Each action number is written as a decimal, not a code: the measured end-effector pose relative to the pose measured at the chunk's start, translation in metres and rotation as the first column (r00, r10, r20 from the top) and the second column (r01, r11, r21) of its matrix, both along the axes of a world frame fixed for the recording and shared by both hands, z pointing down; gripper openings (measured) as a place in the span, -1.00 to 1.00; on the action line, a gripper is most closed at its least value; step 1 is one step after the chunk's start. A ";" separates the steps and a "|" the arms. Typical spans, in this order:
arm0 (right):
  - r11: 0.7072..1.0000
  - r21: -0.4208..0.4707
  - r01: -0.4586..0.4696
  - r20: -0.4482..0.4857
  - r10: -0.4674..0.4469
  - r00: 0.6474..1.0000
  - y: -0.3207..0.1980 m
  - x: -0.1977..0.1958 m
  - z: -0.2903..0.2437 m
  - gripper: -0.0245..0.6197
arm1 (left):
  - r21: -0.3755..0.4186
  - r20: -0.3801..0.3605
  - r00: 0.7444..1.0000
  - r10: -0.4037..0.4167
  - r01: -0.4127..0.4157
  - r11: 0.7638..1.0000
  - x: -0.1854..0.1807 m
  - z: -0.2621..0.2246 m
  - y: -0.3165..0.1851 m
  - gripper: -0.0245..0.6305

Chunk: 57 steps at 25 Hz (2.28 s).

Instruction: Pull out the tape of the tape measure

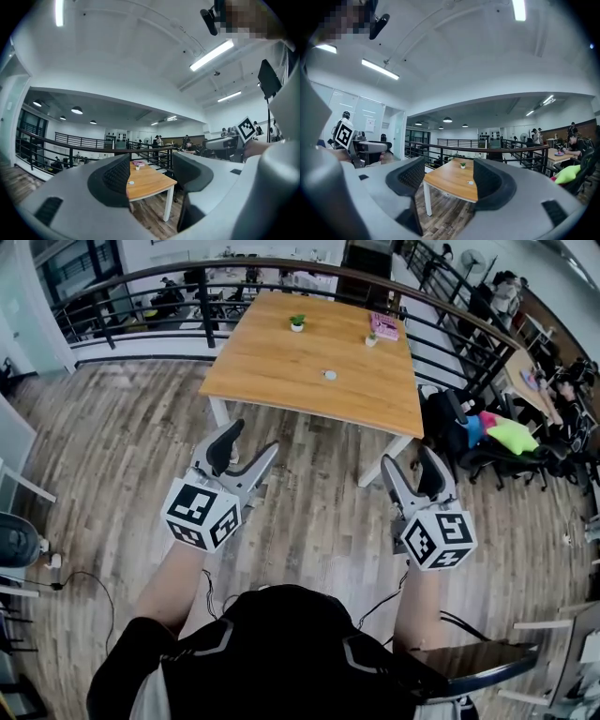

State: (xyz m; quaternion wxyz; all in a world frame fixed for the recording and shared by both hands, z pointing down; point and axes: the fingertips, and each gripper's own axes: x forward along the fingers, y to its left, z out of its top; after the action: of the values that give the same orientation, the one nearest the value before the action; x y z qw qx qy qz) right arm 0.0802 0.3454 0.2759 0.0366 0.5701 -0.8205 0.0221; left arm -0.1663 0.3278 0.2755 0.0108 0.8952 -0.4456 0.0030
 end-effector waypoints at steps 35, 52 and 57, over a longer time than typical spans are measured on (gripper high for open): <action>0.981 0.009 0.194 0.011 -0.194 0.981 -0.294 0.083 0.009 0.11 | -0.037 0.005 0.987 -0.160 0.160 0.986 0.085 0.003 -0.254 -0.08; 0.974 -0.034 0.224 -0.001 -0.224 0.975 -0.400 0.112 0.044 0.11 | -0.068 0.067 0.988 -0.141 0.145 0.987 0.127 0.031 -0.366 -0.08; 0.981 -0.050 0.186 -0.039 -0.188 0.981 -0.440 0.089 0.053 0.11 | -0.056 0.044 0.996 -0.082 0.085 0.995 0.104 0.036 -0.420 -0.08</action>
State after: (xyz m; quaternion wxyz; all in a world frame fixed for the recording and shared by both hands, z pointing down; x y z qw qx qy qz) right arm 0.1696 -0.0951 0.3292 0.0694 0.4896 -0.8688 0.0252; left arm -0.0623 -0.0921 0.3119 0.0276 0.8748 -0.4825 0.0341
